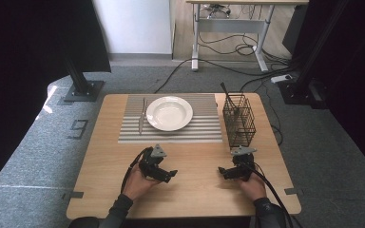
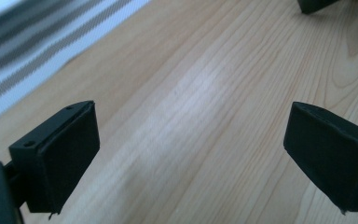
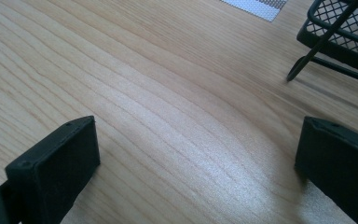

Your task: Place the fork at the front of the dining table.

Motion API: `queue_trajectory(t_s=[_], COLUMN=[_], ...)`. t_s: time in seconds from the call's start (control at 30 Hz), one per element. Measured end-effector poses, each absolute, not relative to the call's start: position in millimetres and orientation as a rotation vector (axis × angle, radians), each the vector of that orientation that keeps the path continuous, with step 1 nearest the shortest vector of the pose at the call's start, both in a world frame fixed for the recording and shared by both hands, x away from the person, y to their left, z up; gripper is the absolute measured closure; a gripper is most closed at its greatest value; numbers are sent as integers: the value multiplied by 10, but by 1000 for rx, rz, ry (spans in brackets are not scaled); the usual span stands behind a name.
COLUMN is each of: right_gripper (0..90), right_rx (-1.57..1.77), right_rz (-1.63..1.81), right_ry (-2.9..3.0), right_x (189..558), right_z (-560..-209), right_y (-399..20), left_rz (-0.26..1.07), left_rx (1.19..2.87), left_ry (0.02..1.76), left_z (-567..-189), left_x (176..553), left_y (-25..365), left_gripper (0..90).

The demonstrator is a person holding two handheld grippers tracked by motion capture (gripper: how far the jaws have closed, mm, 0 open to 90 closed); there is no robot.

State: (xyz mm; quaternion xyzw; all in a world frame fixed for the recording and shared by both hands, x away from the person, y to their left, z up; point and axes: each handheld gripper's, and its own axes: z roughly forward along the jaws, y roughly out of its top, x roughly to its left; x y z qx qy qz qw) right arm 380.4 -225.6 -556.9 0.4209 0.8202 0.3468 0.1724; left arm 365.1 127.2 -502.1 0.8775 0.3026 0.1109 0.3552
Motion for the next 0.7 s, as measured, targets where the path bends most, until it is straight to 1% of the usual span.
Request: queue_trajectory(t_s=[0.7], right_gripper=[0], right_rx=[1190], right_rz=[985], right_ry=[2326], right_x=[3806], right_z=[-5570], right_y=[-2257], left_rz=[300], left_rx=[2242], left_ry=[685], left_z=[-4474], left_x=[4045], left_y=[822], left_gripper=[105])
